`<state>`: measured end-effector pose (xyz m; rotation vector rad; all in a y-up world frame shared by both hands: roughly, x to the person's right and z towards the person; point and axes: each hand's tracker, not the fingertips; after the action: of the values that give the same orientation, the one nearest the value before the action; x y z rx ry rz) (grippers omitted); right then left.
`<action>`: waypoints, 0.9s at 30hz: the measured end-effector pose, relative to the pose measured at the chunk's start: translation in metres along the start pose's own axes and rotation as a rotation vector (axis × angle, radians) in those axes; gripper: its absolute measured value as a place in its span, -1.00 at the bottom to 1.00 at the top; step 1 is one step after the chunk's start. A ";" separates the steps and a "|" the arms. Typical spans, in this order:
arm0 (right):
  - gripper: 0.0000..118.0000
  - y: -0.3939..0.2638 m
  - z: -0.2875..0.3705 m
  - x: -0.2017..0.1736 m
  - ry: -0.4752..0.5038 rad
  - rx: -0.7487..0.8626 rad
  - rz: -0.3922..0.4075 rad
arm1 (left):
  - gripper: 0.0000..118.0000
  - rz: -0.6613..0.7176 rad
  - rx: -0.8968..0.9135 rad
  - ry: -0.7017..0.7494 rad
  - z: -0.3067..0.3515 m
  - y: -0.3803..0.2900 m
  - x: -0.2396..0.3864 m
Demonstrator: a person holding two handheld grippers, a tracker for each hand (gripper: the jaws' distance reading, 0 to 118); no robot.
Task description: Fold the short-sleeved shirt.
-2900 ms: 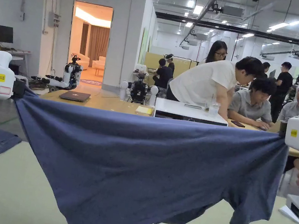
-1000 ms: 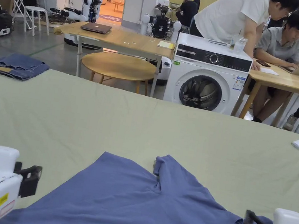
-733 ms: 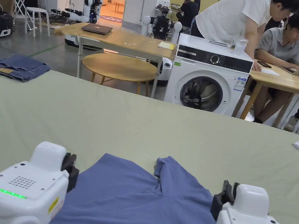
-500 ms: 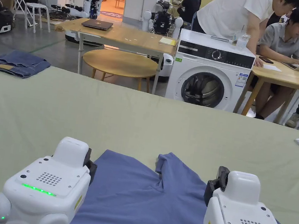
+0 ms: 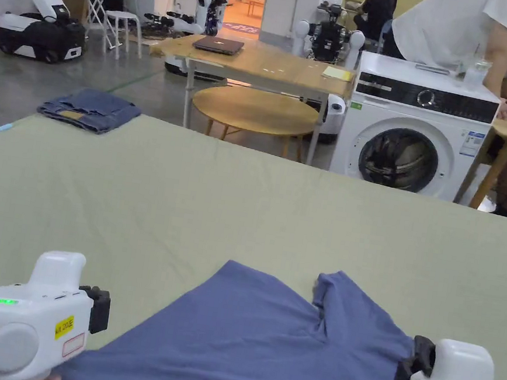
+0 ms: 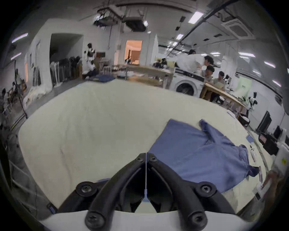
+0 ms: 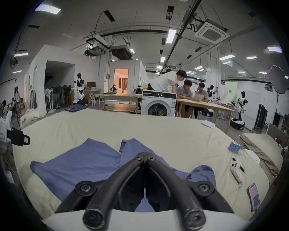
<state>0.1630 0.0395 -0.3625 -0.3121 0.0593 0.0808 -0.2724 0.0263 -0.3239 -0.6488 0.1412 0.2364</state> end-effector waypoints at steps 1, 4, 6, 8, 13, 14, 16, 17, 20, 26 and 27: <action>-1.00 -0.002 -0.002 -0.001 0.004 -0.010 0.007 | -1.00 0.016 -0.032 0.016 0.000 -0.001 -0.008; -1.00 -0.006 -0.009 -0.004 0.015 -0.037 0.013 | -1.00 0.080 -0.108 0.020 -0.004 -0.003 -0.031; -1.00 -0.008 -0.013 -0.005 0.024 -0.051 0.008 | -0.87 0.123 -0.164 0.028 -0.010 -0.002 -0.042; -1.00 -0.010 -0.016 -0.007 0.028 -0.060 0.007 | -0.39 0.163 -0.200 0.027 -0.016 -0.005 -0.050; -1.00 -0.013 -0.020 -0.014 0.039 -0.069 0.026 | -0.05 0.193 -0.307 0.085 -0.040 -0.014 -0.055; -1.00 -0.013 -0.021 -0.016 0.040 -0.074 0.031 | -0.06 0.167 -0.330 0.109 -0.048 -0.016 -0.056; -1.00 -0.015 -0.022 -0.017 0.043 -0.080 0.038 | -0.06 0.145 -0.420 0.214 -0.066 -0.023 -0.056; -1.00 -0.016 -0.022 -0.017 0.044 -0.084 0.040 | -0.06 0.158 -0.432 0.205 -0.072 -0.027 -0.058; -1.00 -0.020 -0.022 -0.017 0.044 -0.091 0.049 | -0.11 0.159 -0.386 0.198 -0.068 -0.024 -0.048; -1.00 -0.027 -0.028 -0.012 0.043 -0.117 0.027 | -0.56 0.016 -0.380 0.197 -0.072 -0.027 -0.034; -1.00 -0.029 -0.030 -0.011 0.044 -0.121 0.025 | -0.73 0.022 -0.380 0.175 -0.072 -0.027 -0.033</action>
<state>0.1536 0.0017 -0.3814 -0.4341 0.1025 0.1022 -0.3016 -0.0443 -0.3582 -1.0466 0.2756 0.2297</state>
